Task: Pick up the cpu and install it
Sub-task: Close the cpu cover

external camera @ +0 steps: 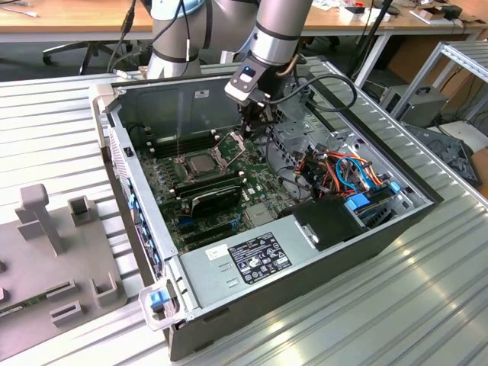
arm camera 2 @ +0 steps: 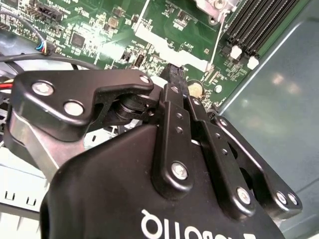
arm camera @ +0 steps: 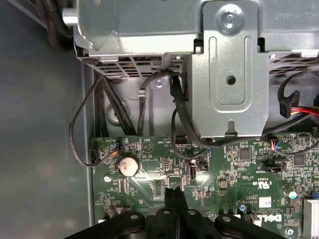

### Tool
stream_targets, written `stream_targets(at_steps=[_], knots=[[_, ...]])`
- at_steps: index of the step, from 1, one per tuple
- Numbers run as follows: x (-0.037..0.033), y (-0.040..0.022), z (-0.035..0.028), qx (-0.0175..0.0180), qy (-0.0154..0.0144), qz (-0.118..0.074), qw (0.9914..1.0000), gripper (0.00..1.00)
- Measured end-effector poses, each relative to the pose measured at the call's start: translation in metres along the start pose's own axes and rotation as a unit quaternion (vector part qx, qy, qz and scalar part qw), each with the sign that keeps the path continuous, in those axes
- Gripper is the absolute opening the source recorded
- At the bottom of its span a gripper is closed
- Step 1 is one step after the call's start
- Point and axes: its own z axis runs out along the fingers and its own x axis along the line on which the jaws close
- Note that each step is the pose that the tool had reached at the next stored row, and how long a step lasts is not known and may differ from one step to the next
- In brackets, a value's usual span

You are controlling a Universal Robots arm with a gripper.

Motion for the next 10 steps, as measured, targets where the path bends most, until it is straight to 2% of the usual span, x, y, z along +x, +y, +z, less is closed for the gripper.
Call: stream_targets(at_steps=[4,10], knots=[[-0.0002,-0.0039,0.0002,0.0,0.0,0.0,1.0,0.11],[-0.0002,-0.0066,-0.0006,0.0,0.0001,0.0,1.0,0.11]])
